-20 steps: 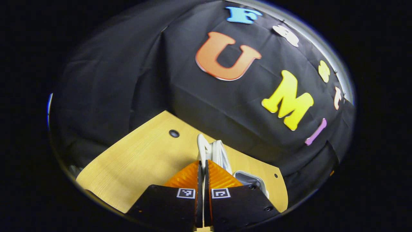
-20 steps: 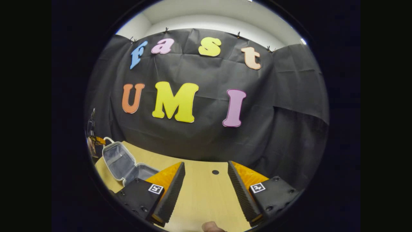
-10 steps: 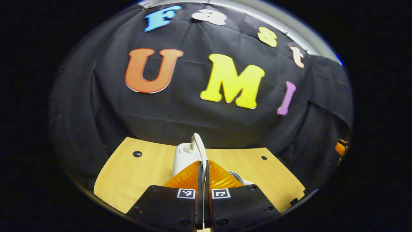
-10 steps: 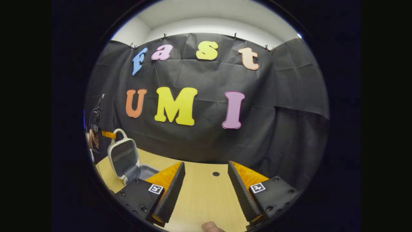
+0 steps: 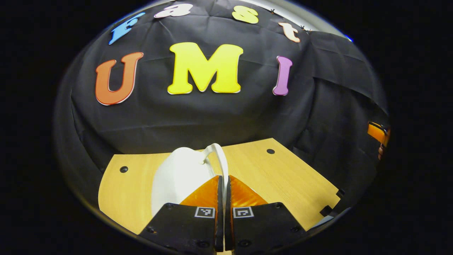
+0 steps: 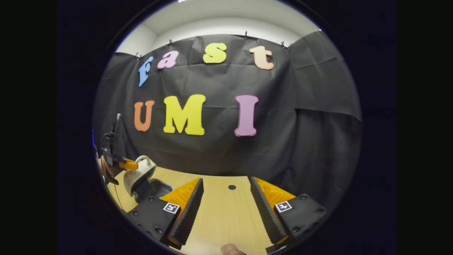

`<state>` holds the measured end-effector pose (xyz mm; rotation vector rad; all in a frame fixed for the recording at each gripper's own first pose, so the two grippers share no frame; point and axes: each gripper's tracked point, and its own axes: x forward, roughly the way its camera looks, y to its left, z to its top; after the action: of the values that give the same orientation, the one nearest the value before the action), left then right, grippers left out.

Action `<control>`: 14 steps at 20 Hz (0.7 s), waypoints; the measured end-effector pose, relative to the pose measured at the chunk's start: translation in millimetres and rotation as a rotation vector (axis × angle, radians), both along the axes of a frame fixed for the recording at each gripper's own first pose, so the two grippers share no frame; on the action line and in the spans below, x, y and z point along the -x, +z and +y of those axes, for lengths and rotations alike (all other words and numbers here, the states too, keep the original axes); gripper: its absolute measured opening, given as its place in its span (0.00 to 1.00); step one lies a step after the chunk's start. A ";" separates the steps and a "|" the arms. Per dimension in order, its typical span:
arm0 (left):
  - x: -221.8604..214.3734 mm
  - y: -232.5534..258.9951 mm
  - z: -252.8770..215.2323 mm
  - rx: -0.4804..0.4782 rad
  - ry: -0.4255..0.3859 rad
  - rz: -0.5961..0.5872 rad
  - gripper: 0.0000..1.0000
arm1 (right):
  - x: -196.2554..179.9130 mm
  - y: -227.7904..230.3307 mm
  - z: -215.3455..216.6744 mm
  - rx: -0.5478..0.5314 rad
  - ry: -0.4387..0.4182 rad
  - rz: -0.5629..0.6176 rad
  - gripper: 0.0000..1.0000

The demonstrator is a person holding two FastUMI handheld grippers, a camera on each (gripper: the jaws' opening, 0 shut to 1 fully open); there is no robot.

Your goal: First open the suitcase, pack the skin care products into it, and then close the suitcase.

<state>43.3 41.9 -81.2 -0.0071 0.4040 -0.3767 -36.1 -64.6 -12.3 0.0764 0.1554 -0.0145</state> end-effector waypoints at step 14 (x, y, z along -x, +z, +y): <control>-32.9 -134.4 -104.5 -0.405 0.008 0.169 0.05 | -1.8 -26.5 -43.1 -0.035 -0.067 0.049 0.79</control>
<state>76.3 -62.5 -215.6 0.3564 0.6413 -0.2816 -34.3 -107.7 -38.9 0.1166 0.2018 -0.0800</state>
